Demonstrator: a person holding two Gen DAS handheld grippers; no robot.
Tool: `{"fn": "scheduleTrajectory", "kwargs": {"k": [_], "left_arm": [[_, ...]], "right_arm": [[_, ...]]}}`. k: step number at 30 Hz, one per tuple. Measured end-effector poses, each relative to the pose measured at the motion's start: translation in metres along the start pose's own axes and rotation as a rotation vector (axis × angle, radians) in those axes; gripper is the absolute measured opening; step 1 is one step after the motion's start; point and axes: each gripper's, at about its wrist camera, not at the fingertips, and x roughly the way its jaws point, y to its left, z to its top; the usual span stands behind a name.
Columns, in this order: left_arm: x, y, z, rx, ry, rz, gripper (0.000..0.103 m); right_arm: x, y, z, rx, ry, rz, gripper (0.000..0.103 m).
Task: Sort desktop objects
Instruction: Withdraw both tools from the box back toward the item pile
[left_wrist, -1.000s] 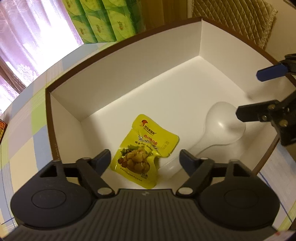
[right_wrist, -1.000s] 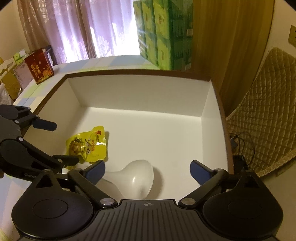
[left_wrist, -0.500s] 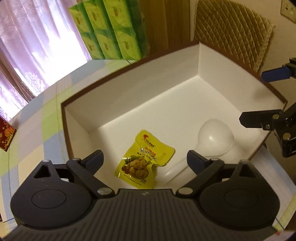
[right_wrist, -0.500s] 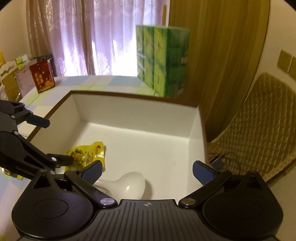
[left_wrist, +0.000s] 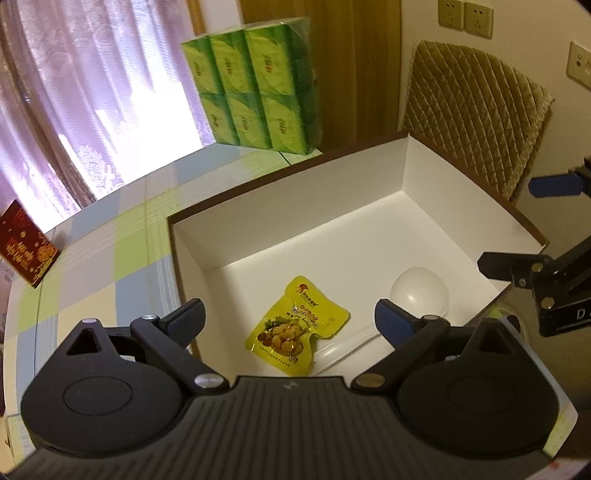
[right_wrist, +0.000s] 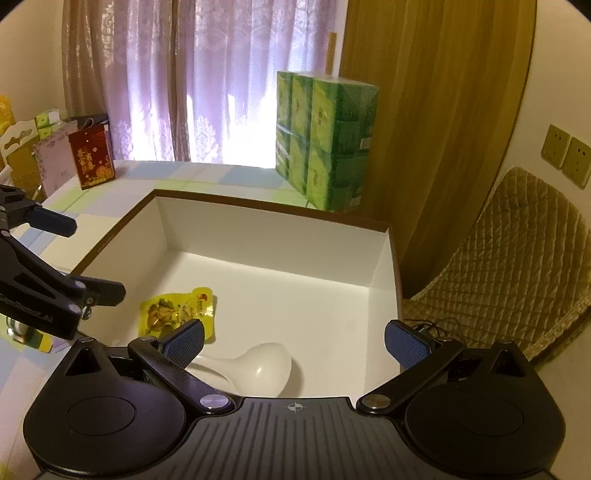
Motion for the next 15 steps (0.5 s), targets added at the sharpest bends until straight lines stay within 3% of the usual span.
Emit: {"fn": "scheduleTrajectory", "kwargs": {"k": [15], "left_arm": [[-0.073,0.044,-0.065,-0.135,-0.053,0.029,0.099]], "right_arm": [[-0.029,0.034,-0.026,0.082,0.015,0.044,0.101]]}}
